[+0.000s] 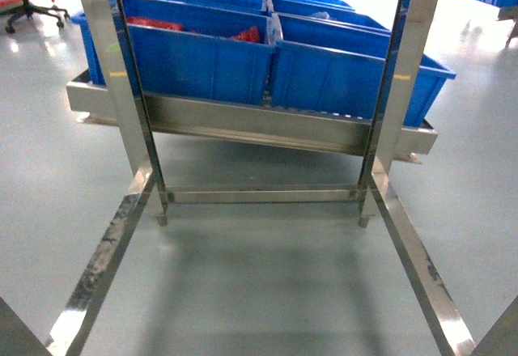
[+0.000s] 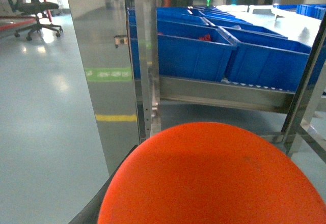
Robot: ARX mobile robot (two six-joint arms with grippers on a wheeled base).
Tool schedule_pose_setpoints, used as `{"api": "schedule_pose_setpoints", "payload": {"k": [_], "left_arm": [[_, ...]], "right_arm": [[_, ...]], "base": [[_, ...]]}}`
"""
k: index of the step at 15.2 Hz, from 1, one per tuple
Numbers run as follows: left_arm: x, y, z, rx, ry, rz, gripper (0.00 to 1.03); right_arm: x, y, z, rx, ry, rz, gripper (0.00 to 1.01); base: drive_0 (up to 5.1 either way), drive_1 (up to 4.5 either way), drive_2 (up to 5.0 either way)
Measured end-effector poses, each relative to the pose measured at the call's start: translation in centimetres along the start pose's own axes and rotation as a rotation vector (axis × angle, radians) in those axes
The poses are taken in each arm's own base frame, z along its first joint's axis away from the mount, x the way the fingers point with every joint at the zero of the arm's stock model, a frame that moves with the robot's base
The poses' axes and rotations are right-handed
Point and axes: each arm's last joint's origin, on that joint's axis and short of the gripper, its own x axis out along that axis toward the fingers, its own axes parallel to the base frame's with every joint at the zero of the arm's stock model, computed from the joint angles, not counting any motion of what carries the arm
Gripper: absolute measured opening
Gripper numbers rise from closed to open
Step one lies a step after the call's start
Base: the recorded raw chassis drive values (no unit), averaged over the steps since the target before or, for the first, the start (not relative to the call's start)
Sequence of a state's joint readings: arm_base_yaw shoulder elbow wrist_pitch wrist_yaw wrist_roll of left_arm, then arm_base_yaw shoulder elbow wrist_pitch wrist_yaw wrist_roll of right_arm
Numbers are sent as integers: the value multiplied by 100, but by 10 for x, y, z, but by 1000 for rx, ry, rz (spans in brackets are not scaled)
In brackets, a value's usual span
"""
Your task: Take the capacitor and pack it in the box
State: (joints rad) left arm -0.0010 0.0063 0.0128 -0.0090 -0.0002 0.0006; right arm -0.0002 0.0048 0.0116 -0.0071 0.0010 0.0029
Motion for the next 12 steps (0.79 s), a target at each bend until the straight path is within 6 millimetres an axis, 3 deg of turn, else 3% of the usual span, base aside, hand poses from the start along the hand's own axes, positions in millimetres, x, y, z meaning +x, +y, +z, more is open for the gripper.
{"api": "schedule_pose_setpoints", "payload": {"k": [12], "left_arm": [[0,0,0,0,-2,0,43]], "right_arm": [[0,0,0,0,-2,1,98]], "base": [[0,0,0]]}}
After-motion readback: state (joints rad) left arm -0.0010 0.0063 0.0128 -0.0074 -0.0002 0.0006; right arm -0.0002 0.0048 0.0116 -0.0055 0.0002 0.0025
